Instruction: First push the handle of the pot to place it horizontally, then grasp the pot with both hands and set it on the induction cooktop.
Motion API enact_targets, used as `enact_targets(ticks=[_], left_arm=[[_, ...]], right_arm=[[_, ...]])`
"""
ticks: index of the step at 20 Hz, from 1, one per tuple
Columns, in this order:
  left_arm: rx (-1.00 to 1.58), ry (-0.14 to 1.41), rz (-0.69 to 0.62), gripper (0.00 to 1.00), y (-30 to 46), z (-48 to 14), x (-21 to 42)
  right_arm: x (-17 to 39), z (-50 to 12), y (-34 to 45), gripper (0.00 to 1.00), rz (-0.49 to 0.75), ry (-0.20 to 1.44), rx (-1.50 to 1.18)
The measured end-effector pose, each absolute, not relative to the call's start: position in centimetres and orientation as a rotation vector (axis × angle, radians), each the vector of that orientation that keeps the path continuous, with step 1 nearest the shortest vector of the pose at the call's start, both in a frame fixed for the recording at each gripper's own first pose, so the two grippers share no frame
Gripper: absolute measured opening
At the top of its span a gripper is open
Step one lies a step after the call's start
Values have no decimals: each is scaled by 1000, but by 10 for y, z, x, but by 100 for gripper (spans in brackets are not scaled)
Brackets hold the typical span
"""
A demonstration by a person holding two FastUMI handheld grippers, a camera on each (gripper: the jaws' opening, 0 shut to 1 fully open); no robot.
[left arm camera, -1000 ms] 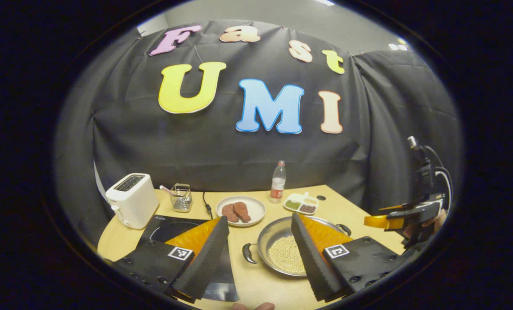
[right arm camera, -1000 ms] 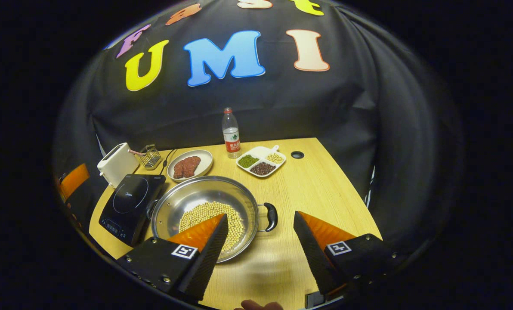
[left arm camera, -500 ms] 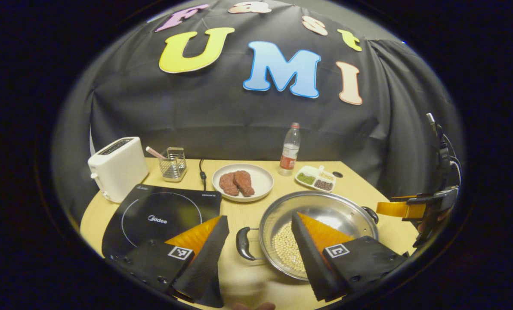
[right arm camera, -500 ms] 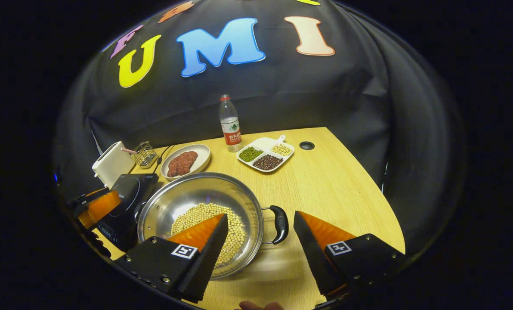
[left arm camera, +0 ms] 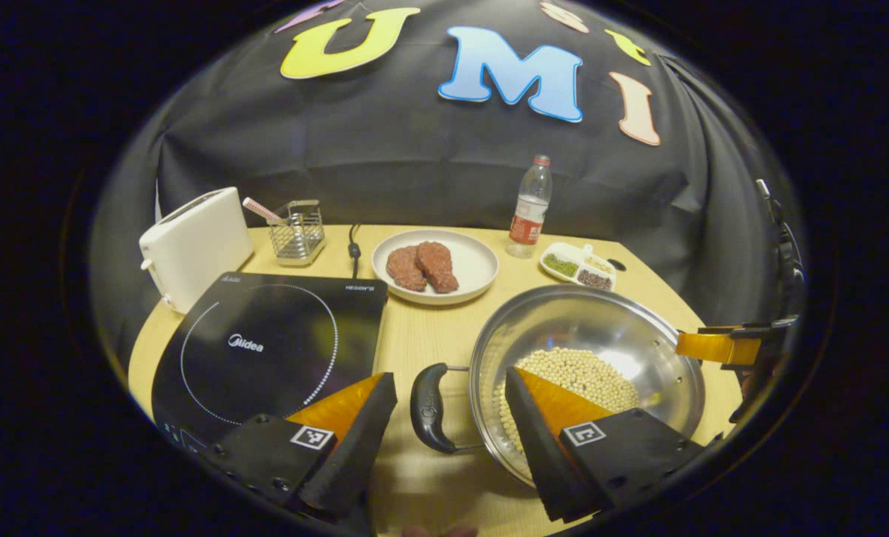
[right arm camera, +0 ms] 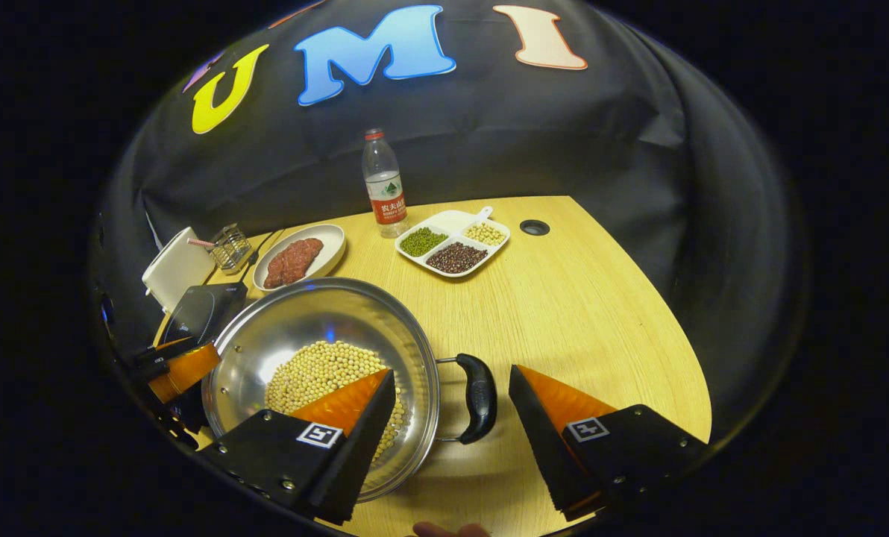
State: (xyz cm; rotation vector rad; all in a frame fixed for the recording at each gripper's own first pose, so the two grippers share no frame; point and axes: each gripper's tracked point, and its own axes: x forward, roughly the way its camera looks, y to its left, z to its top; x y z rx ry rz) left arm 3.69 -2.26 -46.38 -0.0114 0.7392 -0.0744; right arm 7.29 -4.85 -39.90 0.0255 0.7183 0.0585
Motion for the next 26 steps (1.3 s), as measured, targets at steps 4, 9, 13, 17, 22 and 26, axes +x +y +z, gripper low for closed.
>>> enact_targets(ticks=[4, 9, 13, 17, 22, 26], left_arm=[[11, 765, -84, 96, -27, -478, 37], [48, 793, -76, 95, -28, -495, 33], [64, 804, -78, 90, -30, -502, 31], [109, 811, -58, 82, -30, -503, 34], [78, 815, -17, 73, -27, -503, 36], [52, 823, -31, 68, -23, -503, 38]], right_arm=[[78, -419, -48, 94, 59, 749, 16], [80, -439, -50, 94, 53, 784, 9], [83, -451, -52, 81, 61, 814, -1], [83, -452, -50, 70, 73, 810, 23], [84, -451, -49, 62, 51, 817, 74], [81, -449, -43, 58, 39, 823, 86]])
